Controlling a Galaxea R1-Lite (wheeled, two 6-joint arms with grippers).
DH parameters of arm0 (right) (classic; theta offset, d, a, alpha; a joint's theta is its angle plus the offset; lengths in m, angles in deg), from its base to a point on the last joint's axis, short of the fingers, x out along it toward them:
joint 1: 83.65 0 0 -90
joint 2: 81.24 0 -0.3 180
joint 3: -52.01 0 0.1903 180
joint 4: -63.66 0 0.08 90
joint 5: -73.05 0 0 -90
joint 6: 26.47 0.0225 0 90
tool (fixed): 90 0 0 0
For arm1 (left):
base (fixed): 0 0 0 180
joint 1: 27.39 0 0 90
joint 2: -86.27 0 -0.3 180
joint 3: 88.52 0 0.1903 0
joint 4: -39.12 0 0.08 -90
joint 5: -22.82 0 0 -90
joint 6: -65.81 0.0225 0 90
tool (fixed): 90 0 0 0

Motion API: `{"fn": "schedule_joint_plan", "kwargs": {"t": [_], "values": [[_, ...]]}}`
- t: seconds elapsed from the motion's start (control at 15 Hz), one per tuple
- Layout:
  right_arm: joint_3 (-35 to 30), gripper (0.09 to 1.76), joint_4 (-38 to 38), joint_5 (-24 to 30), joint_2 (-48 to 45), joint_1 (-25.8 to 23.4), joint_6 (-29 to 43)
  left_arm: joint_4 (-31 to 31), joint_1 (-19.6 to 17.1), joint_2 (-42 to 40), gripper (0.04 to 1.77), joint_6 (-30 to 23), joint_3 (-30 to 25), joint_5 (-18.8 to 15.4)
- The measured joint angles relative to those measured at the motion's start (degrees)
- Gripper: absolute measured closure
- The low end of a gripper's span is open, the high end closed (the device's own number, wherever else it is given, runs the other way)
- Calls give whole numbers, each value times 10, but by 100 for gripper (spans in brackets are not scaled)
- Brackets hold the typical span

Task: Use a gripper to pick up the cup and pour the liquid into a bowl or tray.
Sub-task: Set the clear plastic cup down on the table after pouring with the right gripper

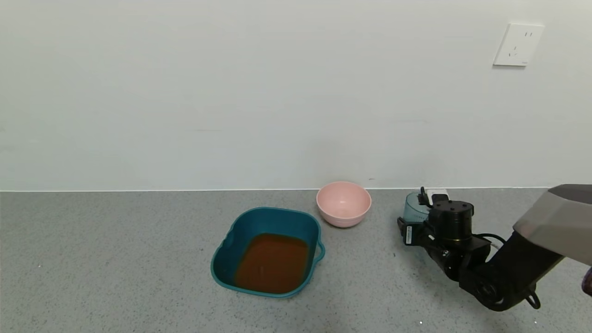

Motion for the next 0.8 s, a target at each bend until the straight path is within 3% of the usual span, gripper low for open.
{"fn": "schedule_joint_plan", "kwargs": {"t": [0.67, 0.8], "values": [[3, 50, 0, 0, 17, 1, 0, 0, 0, 0, 9, 0, 0, 0], [2, 42, 0, 0, 16, 1, 0, 0, 0, 0, 9, 0, 0, 0]]}}
